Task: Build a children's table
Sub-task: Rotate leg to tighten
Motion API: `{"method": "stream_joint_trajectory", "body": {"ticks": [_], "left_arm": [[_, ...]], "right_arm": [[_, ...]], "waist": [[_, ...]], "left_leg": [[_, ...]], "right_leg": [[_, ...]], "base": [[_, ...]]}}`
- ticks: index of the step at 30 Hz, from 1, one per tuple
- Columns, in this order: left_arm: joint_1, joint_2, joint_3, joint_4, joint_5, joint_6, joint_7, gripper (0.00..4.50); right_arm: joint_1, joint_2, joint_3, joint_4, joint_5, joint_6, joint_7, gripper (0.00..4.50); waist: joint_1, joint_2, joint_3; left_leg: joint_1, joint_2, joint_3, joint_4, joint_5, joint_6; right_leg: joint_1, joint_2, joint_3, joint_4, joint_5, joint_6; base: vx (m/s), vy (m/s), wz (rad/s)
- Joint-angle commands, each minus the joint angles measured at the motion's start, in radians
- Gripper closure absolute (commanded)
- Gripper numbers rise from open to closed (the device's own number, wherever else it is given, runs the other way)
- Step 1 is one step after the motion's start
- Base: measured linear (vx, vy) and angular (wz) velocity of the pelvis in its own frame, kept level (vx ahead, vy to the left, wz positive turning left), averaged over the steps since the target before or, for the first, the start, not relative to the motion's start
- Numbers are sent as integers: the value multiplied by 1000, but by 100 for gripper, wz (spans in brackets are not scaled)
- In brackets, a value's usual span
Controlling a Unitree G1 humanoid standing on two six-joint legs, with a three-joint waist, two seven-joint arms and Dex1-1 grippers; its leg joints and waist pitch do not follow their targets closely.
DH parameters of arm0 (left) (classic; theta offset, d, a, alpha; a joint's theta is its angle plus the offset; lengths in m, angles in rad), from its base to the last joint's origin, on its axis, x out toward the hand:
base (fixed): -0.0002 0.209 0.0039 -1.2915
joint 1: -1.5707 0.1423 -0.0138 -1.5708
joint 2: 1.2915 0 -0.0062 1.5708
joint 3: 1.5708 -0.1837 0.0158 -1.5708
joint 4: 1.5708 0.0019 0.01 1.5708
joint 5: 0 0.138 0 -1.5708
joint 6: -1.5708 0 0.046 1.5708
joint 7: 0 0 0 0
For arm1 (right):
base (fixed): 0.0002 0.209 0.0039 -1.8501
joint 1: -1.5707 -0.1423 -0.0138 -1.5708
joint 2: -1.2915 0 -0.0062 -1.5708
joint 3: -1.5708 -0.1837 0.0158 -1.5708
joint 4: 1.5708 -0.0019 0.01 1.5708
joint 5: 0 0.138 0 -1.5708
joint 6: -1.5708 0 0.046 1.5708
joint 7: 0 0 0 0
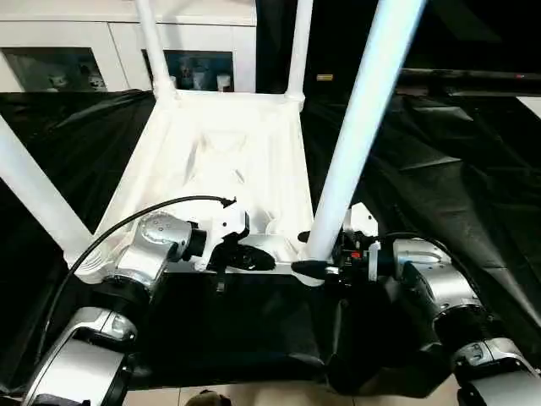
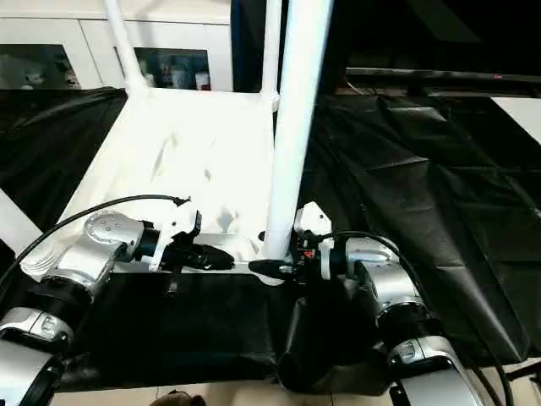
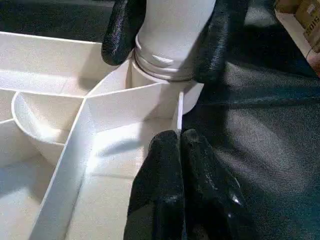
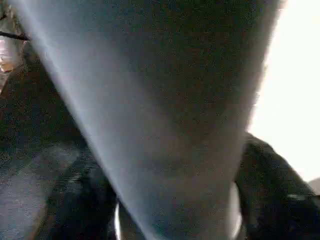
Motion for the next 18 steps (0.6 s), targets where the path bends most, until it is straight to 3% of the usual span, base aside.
{"method": "stream_joint_trajectory", "body": {"ticks": [1, 4, 6, 8, 10, 11, 12, 14, 15, 18], "left_arm": [[19, -17, -16, 7, -3, 9, 21, 450], [18, -28, -13, 12, 7, 4, 60, 450], [3, -60, -3, 39, 35, -3, 177, 450], [-7, -92, 6, 53, 47, 6, 255, 450], [-15, -134, 12, 59, 53, 16, 327, 450], [-19, -156, 13, 61, 58, 21, 362, 450], [-24, -175, 13, 68, 64, 28, 398, 450], [-28, -204, 10, 72, 69, 36, 434, 450], [-38, -259, 10, 86, 78, 51, 515, 450], [-44, -320, 5, 99, 85, 57, 575, 450]], "right_arm": [[12, 11, 18, -23, 1, 2, 23, 167], [20, 16, 14, -17, -8, -10, -16, 185], [23, 40, -10, 18, -37, -30, -149, 186], [23, 64, -32, 48, -57, -31, -265, 187], [25, 97, -58, 79, -71, -33, -398, 188], [24, 112, -69, 94, -78, -37, -458, 189], [25, 123, -71, 105, -84, -46, -490, 189], [21, 142, -82, 121, -89, -41, -562, 189], [8, 176, -104, 153, -95, -23, -689, 189], [-21, 213, -137, 199, -93, -9, -816, 190]], "waist": [[0, -13, -62], [0, -13, -62], [0, -14, -60], [-9, -13, -53], [-19, -14, -49], [-21, -17, -49], [-25, -13, -52], [-28, -14, -53], [-33, -4, -50], [-38, -5, -54]], "left_leg": [[36, 78, -37, -75, -170, 46], [37, 77, -36, -73, -163, 56], [37, 78, -37, -75, -181, 49], [43, 78, -41, -83, -246, 14], [44, 76, -53, -89, -336, -37], [44, 76, -57, -90, -346, -44], [44, 74, -59, -92, -353, -47], [49, 74, -56, -90, -355, -42], [51, 72, -53, -92, -361, -47], [49, 70, -58, -93, -369, -52]], "right_leg": [[30, -71, 37, -52, -133, -254], [29, -70, 38, -52, -119, -256], [28, -72, 38, -56, -149, -251], [20, -73, 41, -69, -238, -237], [20, -83, 43, -87, -416, -185], [21, -83, 43, -89, -440, -173], [21, -82, 43, -93, -449, -154], [17, -79, 43, -95, -429, -156], [11, -73, 45, -96, -396, -169], [18, -74, 43, -95, -400, -169]], "base": [[0, 0, 0], [0, 0, 0], [0, 0, 0], [0, 0, 0], [0, 0, 0], [0, 0, 0], [0, 0, 0], [0, 0, 0], [0, 0, 0], [0, 0, 0]]}}
